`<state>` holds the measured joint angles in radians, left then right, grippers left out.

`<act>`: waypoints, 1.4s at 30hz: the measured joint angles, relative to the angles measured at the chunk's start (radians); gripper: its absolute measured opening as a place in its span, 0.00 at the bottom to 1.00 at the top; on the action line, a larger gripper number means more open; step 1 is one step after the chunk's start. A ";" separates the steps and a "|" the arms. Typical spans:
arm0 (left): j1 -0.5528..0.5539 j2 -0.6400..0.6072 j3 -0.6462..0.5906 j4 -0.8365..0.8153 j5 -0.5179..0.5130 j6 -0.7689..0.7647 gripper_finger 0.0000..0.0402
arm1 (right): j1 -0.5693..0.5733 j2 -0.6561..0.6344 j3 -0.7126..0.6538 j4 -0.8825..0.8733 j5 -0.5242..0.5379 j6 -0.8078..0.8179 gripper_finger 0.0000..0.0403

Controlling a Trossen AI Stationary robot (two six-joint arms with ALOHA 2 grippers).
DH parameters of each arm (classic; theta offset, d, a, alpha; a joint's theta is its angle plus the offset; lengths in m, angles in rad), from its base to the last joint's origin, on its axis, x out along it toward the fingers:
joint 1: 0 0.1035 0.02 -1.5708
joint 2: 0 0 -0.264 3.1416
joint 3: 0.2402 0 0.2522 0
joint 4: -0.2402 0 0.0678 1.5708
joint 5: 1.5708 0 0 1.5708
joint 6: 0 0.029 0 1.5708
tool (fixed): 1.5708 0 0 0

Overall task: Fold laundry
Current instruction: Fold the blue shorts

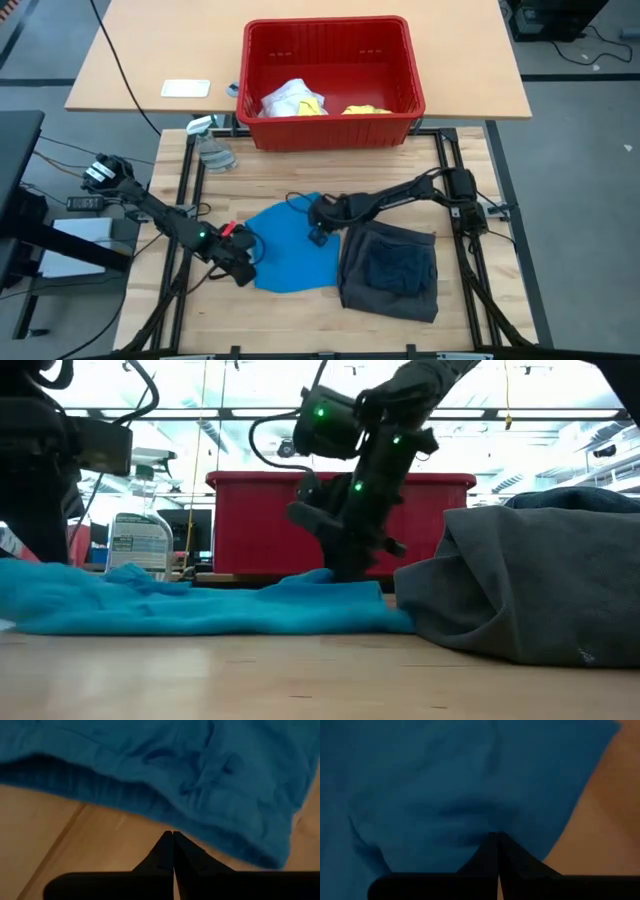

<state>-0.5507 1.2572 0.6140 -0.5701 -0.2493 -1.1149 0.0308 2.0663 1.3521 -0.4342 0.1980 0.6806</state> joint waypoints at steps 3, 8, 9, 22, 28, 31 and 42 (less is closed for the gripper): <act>0.000 0.000 0.000 0.028 0.001 -0.004 0.01 | -0.011 0.001 0.018 0.038 -0.006 -0.058 0.01; -0.027 0.000 0.000 0.141 0.008 0.039 0.01 | 0.034 -0.016 0.066 0.033 -0.098 -0.112 0.01; -0.036 0.000 0.000 0.181 0.008 0.085 0.01 | 0.046 -0.022 0.069 0.014 -0.112 -0.110 0.02; -0.188 0.004 0.052 0.269 -0.006 0.675 0.33 | 0.269 -0.123 0.071 0.013 -0.124 -0.379 0.34; -0.187 0.076 0.053 0.276 -0.037 0.794 0.55 | 0.340 -0.059 0.068 -0.021 -0.120 -0.469 0.52; -0.187 0.129 0.053 0.301 -0.035 0.797 0.57 | 0.361 -0.039 0.068 -0.037 -0.139 -0.492 0.54; -0.186 0.277 0.053 0.359 -0.034 0.777 0.35 | 0.351 -0.006 0.064 -0.080 -0.156 -0.467 0.40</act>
<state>-0.7368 1.5339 0.6670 -0.2107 -0.2836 -0.3383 0.3814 2.0604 1.4158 -0.5145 0.0423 0.2131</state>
